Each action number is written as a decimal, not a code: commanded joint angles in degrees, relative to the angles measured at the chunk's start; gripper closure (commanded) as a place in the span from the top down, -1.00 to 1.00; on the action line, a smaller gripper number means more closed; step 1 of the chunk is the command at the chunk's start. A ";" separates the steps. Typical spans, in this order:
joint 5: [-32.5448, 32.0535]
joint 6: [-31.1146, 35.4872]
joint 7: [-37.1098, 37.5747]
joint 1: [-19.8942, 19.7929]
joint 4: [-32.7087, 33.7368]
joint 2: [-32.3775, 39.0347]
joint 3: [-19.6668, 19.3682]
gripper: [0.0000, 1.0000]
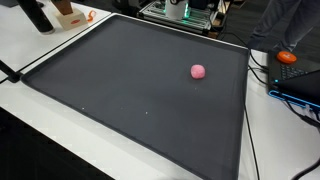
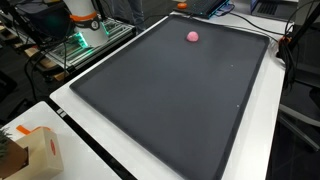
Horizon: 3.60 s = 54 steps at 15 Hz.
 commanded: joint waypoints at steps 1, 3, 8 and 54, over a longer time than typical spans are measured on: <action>-2.64 0.75 -0.77 2.17 6.24 9.51 0.34 1.00; -4.36 1.33 -0.01 3.27 9.19 13.70 0.14 1.00; -3.36 4.13 6.68 4.85 15.31 22.33 -1.31 1.00; 5.49 -8.46 3.31 4.80 33.11 44.64 -3.88 1.00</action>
